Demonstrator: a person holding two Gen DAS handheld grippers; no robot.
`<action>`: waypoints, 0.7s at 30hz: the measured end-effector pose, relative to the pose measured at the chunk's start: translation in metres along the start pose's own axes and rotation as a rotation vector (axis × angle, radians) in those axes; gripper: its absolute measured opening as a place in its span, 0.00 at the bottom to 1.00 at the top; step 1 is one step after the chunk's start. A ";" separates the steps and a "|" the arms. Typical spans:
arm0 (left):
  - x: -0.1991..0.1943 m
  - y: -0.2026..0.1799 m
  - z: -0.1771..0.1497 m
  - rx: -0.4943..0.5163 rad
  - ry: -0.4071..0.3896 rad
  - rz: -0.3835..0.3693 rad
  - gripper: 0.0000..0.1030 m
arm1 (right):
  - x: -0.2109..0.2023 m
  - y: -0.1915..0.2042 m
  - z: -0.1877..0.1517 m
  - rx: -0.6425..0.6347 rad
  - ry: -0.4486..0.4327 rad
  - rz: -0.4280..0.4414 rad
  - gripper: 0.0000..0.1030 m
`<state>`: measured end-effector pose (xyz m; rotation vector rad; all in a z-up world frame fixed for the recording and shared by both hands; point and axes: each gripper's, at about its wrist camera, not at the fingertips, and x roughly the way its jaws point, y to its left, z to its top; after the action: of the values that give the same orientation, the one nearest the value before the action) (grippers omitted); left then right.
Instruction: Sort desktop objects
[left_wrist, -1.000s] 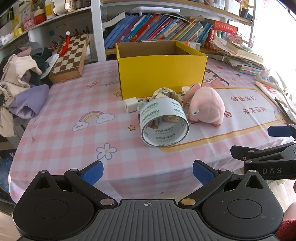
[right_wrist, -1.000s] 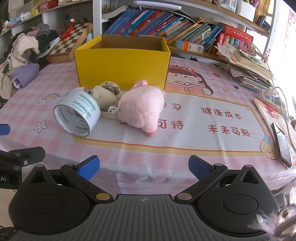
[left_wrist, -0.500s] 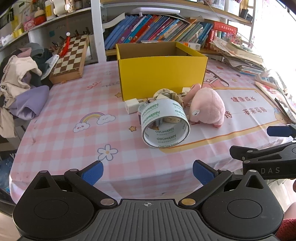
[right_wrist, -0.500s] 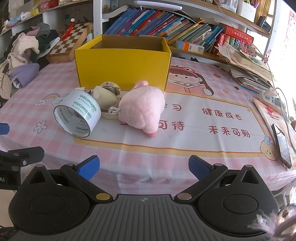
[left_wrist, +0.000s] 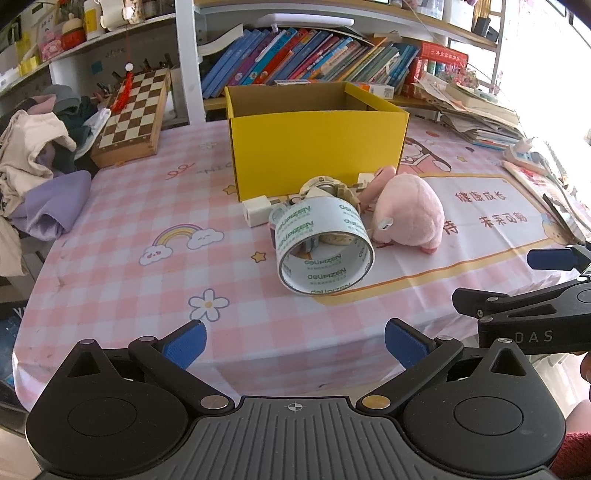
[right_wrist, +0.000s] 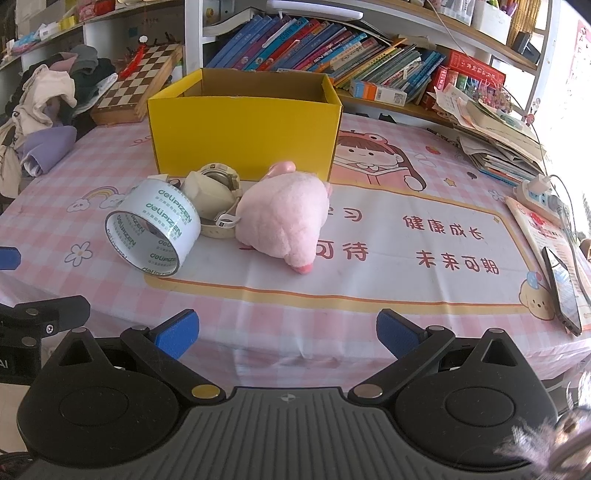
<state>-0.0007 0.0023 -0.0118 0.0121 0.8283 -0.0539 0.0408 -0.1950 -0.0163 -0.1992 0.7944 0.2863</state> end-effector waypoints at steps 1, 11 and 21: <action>0.000 0.000 0.000 0.001 0.000 -0.001 1.00 | 0.000 0.000 0.000 0.000 0.000 -0.001 1.00; 0.003 0.001 0.002 0.006 0.003 -0.002 1.00 | 0.002 -0.001 0.000 0.002 0.002 -0.004 1.00; 0.006 0.004 0.003 0.000 0.014 -0.021 1.00 | 0.005 0.000 0.004 0.002 0.009 -0.001 1.00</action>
<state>0.0059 0.0056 -0.0141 0.0037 0.8422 -0.0731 0.0468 -0.1928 -0.0178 -0.1994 0.8035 0.2835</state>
